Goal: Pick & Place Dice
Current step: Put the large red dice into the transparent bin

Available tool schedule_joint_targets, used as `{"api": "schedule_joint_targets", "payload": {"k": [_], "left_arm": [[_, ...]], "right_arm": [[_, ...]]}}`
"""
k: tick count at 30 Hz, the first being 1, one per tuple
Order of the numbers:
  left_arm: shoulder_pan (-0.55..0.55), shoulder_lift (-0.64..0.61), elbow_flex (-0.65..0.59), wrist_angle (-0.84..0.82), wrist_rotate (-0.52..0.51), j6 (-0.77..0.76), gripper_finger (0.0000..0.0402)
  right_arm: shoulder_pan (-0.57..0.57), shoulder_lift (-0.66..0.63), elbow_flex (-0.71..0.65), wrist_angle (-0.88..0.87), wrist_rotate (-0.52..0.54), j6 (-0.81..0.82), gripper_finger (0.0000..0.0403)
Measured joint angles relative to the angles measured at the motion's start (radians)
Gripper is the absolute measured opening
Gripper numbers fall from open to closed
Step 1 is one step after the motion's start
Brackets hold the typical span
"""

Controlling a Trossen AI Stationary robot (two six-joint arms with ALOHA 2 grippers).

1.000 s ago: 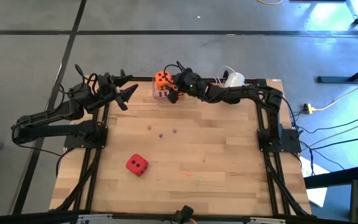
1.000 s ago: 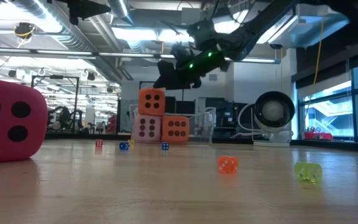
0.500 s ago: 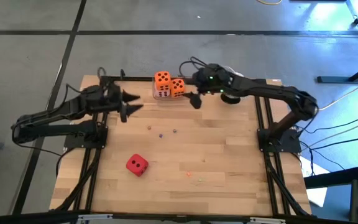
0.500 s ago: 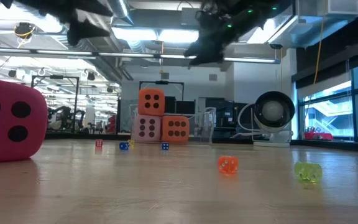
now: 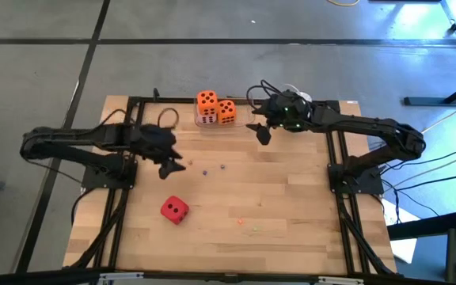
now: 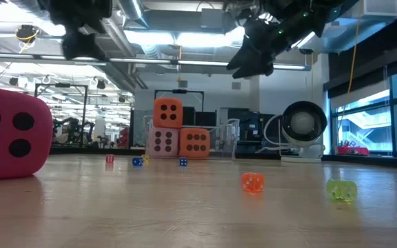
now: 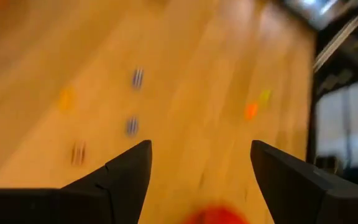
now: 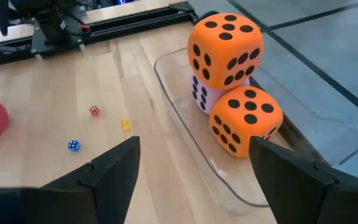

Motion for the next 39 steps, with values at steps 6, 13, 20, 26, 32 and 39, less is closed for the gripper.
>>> {"api": "schedule_joint_targets", "payload": {"k": [6,13,20,26,32,39], "left_arm": [[-0.180,0.188,0.136,-0.240,-0.005,-0.153,0.0269],[-0.330,0.366,0.167,-0.274,0.078,-0.251,0.0269],[-0.352,0.425,0.164,-0.314,0.136,-0.375,0.0269],[-0.351,0.347,0.164,-0.337,0.110,-0.478,0.0269],[-0.351,0.303,0.164,-0.368,0.036,-0.641,0.0269],[-0.351,0.305,0.093,-0.359,0.103,-0.714,0.0269]], "right_arm": [[0.000,0.000,0.000,-0.001,-0.008,-0.003,0.0300],[0.000,0.000,0.000,-0.001,-0.008,-0.007,0.0300],[0.000,0.000,0.000,-0.001,-0.044,-0.008,0.0300],[0.000,0.000,0.000,-0.001,-0.065,-0.010,0.0300],[0.000,0.001,0.000,-0.001,-0.064,-0.010,0.0300],[0.000,0.001,0.000,-0.001,-0.064,-0.010,0.0300]]}}
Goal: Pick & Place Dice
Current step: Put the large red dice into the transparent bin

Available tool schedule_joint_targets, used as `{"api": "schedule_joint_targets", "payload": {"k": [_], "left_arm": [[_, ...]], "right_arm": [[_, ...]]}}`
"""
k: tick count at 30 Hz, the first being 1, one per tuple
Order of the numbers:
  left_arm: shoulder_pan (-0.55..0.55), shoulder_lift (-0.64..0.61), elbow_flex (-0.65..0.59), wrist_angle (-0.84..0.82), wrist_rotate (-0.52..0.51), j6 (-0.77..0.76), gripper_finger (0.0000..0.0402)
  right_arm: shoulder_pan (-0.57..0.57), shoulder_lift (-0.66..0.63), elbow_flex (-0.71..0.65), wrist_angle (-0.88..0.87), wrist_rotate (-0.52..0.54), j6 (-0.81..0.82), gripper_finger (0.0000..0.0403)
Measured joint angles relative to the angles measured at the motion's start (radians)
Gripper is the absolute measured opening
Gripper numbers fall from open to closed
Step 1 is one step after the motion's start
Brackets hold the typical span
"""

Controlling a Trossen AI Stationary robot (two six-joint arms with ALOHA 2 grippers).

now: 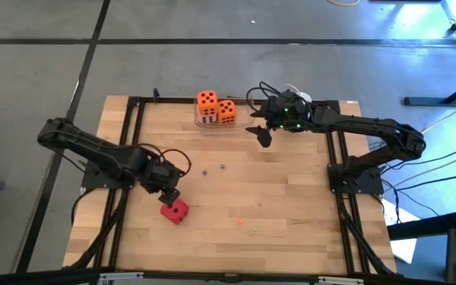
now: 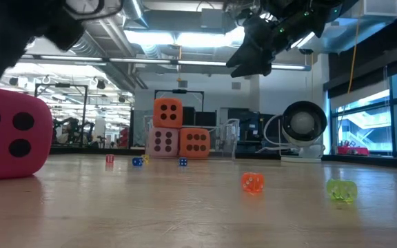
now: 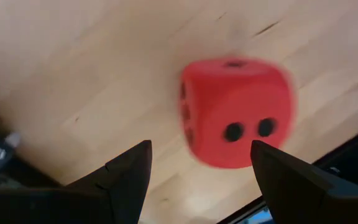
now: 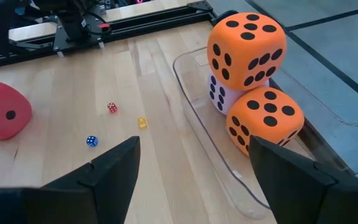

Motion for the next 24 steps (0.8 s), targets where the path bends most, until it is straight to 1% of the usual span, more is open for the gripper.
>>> {"api": "schedule_joint_targets", "payload": {"k": [4,8,10,14,20,24], "left_arm": [[0.000,-0.006,-0.071,0.107,0.024,-0.002,0.0269],[0.000,-0.027,-0.133,0.271,0.050,-0.004,0.0269],[0.000,-0.031,-0.151,0.293,0.063,-0.025,0.0269],[-0.006,-0.031,-0.199,0.285,0.089,-0.063,0.0269],[-0.013,-0.033,-0.266,0.419,0.096,-0.046,0.0269],[-0.012,-0.018,-0.299,0.433,0.110,-0.045,0.0260]], "right_arm": [[0.000,0.000,0.000,0.000,0.000,0.000,0.0300],[0.000,0.000,0.000,0.000,0.000,0.000,0.0300],[0.000,0.000,0.000,0.000,0.000,0.000,0.0300],[0.000,0.000,0.001,0.000,0.000,0.001,0.0300],[0.000,0.000,0.001,0.000,0.000,0.002,0.0300],[0.000,0.000,0.001,0.000,0.000,0.002,0.0300]]}}
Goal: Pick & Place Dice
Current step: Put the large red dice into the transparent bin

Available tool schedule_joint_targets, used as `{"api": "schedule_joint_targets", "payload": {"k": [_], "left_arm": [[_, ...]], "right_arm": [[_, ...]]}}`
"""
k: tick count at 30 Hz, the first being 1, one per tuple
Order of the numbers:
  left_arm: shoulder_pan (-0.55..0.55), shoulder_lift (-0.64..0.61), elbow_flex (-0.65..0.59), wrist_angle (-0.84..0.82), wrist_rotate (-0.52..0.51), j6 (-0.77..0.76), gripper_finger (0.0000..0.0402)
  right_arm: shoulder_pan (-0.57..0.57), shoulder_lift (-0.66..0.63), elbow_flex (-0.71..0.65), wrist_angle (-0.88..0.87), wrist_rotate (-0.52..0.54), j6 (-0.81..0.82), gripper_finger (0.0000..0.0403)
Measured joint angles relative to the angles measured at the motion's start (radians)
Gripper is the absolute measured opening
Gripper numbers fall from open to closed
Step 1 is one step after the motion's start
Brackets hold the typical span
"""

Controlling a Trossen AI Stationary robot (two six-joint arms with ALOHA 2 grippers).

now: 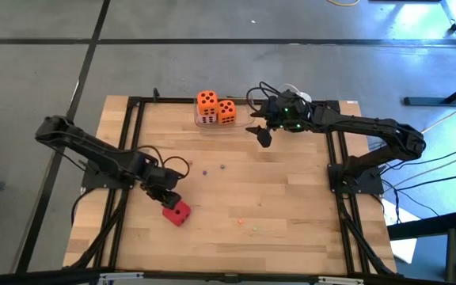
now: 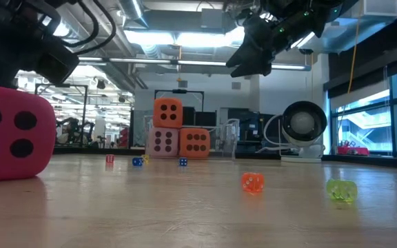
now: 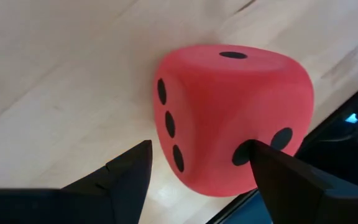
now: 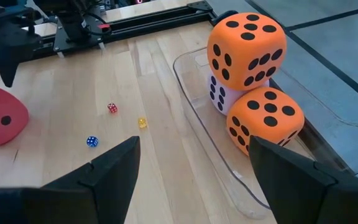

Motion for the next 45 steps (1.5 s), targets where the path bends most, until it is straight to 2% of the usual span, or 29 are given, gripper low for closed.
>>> {"api": "schedule_joint_targets", "payload": {"k": [10,19,24,39,41,45], "left_arm": [[0.000,0.007,-0.038,0.124,0.023,0.043,0.0164],[0.000,0.007,-0.038,0.131,0.021,0.053,0.0093],[0.000,0.007,-0.038,0.132,0.019,0.064,0.0079],[0.001,-0.048,-0.041,0.218,-0.002,0.068,0.0077],[0.002,-0.055,-0.041,0.227,-0.007,0.069,0.0076],[0.002,-0.065,-0.040,0.235,-0.010,0.071,0.0069]], "right_arm": [[0.000,0.000,0.000,0.000,0.000,-0.001,0.0300],[0.000,0.000,0.000,0.000,0.004,-0.019,0.0300],[0.000,0.000,0.000,0.000,0.004,-0.020,0.0300],[0.000,0.000,0.000,0.000,0.001,-0.021,0.0300],[0.000,0.000,0.000,0.007,-0.035,-0.003,0.0300],[0.020,0.000,0.000,0.041,-0.240,0.006,0.0300]]}}
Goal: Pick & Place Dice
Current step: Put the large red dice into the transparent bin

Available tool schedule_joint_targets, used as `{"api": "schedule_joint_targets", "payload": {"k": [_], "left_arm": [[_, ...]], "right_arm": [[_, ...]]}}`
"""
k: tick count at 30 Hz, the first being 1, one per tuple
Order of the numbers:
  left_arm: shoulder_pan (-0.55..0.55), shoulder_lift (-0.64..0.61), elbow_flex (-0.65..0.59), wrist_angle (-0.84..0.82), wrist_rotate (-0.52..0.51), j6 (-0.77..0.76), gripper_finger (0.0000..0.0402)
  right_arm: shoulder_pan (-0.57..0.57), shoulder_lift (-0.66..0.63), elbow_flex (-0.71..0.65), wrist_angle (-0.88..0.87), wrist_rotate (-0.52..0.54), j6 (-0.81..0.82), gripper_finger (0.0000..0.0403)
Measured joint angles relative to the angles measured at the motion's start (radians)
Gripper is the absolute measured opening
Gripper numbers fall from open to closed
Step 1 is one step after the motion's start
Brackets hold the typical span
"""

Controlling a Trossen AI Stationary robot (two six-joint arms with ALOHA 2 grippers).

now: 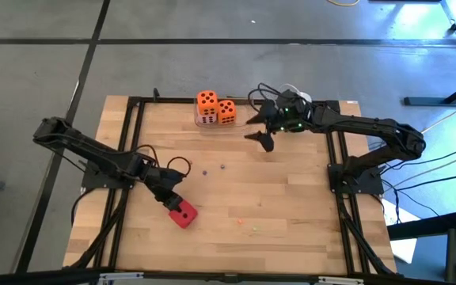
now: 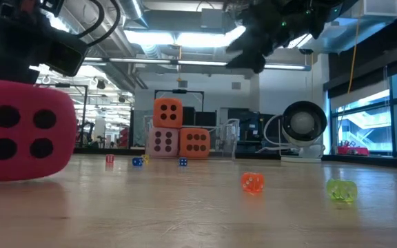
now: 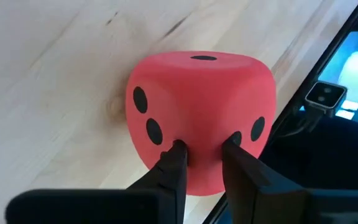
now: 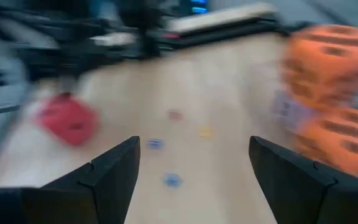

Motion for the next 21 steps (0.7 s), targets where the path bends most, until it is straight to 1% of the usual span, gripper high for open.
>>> {"api": "schedule_joint_targets", "payload": {"k": [1,3,5,9,11,13,18,21], "left_arm": [[0.000,0.000,0.000,-0.001,0.000,0.000,0.0067],[0.000,0.000,0.000,0.001,0.000,0.000,0.0065],[0.000,0.003,0.000,0.001,0.001,-0.001,0.0063],[0.000,0.004,0.001,0.002,0.001,-0.006,0.0065],[0.000,0.002,0.001,0.001,0.002,-0.002,0.0070],[0.000,0.000,0.001,0.004,0.009,0.002,0.0075],[0.000,0.000,0.001,0.008,0.014,-0.023,0.0092],[0.000,0.000,0.001,0.007,0.002,-0.007,0.0105]], "right_arm": [[0.014,0.000,0.000,0.011,-0.032,0.010,0.0300],[0.048,0.013,0.002,0.027,-0.038,0.039,0.0300],[0.085,0.036,0.001,0.015,0.003,0.036,0.0300],[0.136,0.071,0.000,0.044,0.123,-0.032,0.0300],[0.143,0.074,0.000,0.071,0.166,-0.031,0.0300],[0.142,0.074,0.000,0.090,0.179,-0.032,0.0300],[0.126,0.074,0.000,0.106,0.184,-0.031,0.0300],[0.124,0.074,0.000,0.106,0.184,-0.032,0.0300]]}}
